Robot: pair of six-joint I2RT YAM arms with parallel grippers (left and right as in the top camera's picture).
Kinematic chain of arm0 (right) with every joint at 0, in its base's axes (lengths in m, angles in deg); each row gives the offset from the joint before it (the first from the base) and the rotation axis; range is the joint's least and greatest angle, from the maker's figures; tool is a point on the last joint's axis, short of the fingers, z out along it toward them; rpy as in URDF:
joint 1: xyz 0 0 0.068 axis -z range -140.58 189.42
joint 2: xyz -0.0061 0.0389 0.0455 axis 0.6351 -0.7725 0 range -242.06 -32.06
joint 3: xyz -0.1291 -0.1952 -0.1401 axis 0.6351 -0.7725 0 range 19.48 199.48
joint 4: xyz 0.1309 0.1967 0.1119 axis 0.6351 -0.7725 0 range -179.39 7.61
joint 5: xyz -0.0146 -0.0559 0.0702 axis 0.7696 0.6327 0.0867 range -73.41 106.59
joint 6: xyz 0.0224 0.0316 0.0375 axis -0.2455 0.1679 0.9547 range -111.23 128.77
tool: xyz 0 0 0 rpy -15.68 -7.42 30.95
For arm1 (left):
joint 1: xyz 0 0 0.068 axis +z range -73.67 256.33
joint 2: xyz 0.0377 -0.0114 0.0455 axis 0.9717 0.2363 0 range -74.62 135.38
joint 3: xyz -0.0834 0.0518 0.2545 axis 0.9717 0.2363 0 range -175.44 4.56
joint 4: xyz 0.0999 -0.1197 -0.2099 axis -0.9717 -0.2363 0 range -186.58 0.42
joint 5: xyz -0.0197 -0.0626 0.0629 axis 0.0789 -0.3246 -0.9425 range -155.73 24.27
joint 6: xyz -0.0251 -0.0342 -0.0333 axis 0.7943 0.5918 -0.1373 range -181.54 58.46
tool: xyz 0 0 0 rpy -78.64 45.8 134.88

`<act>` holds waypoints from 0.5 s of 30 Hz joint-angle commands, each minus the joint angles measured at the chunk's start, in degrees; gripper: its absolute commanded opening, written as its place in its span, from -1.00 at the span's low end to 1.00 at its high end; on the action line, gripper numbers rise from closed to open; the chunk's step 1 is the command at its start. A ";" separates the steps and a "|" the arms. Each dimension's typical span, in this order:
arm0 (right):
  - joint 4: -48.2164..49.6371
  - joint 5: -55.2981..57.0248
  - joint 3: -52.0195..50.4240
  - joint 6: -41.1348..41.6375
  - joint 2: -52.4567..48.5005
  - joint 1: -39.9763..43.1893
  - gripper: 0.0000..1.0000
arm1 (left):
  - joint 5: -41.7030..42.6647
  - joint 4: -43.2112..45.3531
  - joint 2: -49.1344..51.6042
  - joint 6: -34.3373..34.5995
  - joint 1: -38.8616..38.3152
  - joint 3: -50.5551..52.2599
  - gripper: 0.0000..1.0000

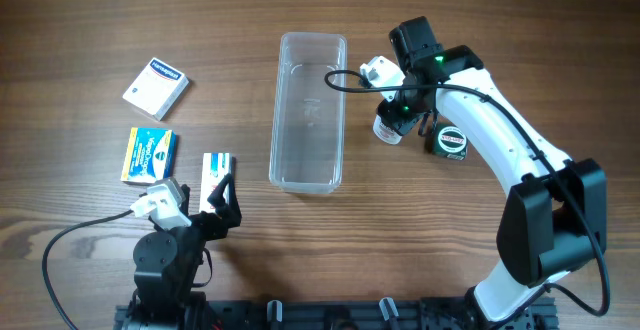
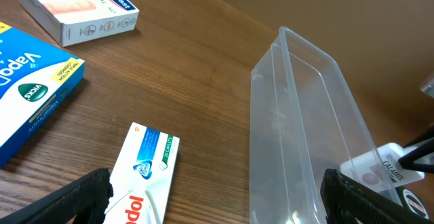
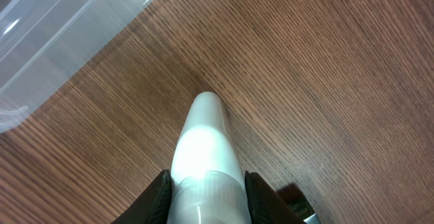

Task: Pack container
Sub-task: 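Move the right gripper to the white lotion bottle and grasp it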

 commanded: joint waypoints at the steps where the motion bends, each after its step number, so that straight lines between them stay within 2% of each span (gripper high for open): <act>1: 0.07 0.83 -0.02 1.90 -1.14 -0.24 -0.56 | 0.48 0.20 -0.17 -0.68 0.42 0.13 0.99; 4: 0.31 2.05 0.02 4.17 -1.14 -0.24 -0.51 | 0.48 0.20 -0.17 -0.68 0.42 0.13 0.99; 5: 0.31 2.01 0.00 4.28 -1.14 -0.24 -0.25 | 0.46 0.20 -0.17 -0.68 0.42 0.13 0.99; 6: 0.33 1.40 0.00 4.35 -1.16 -0.24 -0.18 | 0.48 0.20 -0.17 -0.68 0.42 0.13 0.99; 13: 0.37 0.04 -0.04 5.86 -1.16 -0.24 -0.15 | 0.48 0.20 -0.17 -0.68 0.42 0.13 0.99; 15: 0.42 0.02 -0.07 5.84 -1.16 -0.24 -0.08 | 0.48 0.20 -0.17 -0.68 0.42 0.13 1.00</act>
